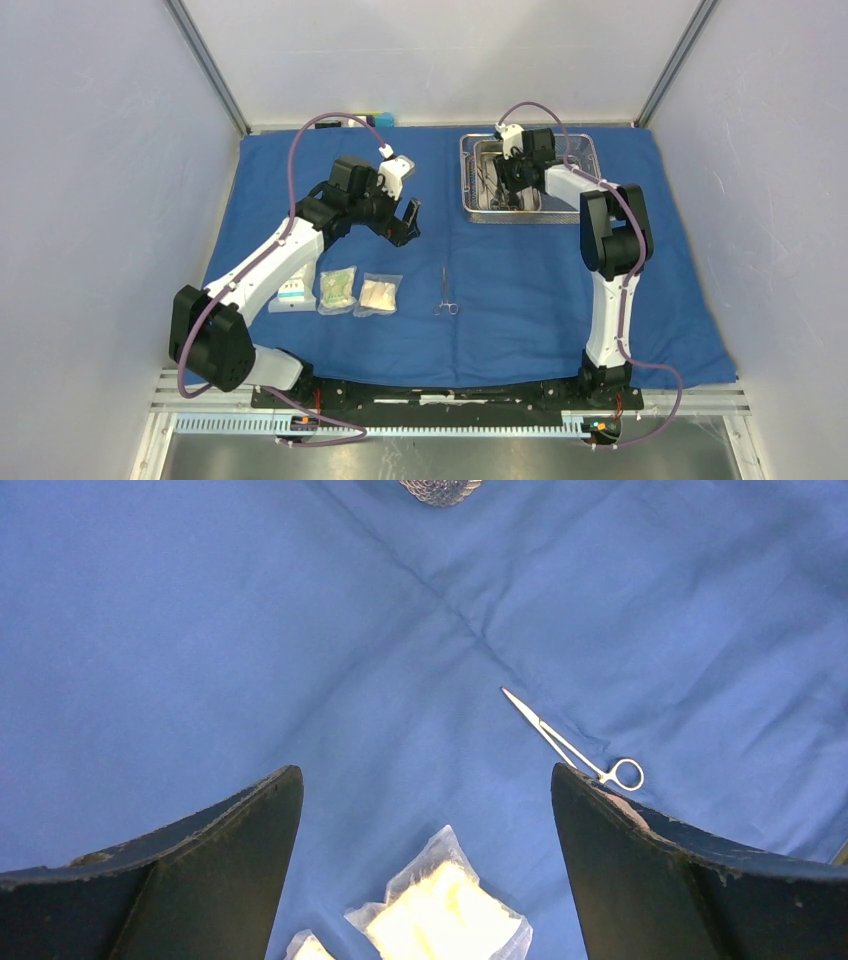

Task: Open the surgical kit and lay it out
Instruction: Place the medical item in the surgical kit, then pick up the medical item from the container.

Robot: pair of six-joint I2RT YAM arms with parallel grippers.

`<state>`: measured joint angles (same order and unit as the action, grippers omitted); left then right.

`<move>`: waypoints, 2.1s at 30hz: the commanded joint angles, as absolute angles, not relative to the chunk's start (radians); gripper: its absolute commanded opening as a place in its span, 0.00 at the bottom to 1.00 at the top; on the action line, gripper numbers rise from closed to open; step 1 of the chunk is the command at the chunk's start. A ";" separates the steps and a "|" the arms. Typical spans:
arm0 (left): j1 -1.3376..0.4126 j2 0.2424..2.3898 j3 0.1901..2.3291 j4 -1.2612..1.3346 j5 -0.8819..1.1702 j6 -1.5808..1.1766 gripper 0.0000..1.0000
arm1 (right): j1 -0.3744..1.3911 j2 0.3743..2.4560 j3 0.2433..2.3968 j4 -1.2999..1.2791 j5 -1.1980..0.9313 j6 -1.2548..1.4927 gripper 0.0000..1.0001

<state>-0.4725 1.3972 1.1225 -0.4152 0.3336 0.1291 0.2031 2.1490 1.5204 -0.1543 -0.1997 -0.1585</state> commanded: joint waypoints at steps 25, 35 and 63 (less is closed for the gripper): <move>-0.468 1.360 1.127 -0.393 0.319 0.184 1.00 | 0.179 1.958 1.529 -0.085 -0.261 -0.189 0.00; -0.468 1.378 1.163 -0.396 0.341 0.178 1.00 | 0.173 1.871 1.475 -0.022 -0.424 -0.202 0.00; -0.517 1.848 1.465 0.115 0.600 -0.736 0.87 | 0.253 1.417 0.796 0.524 -0.713 0.141 0.00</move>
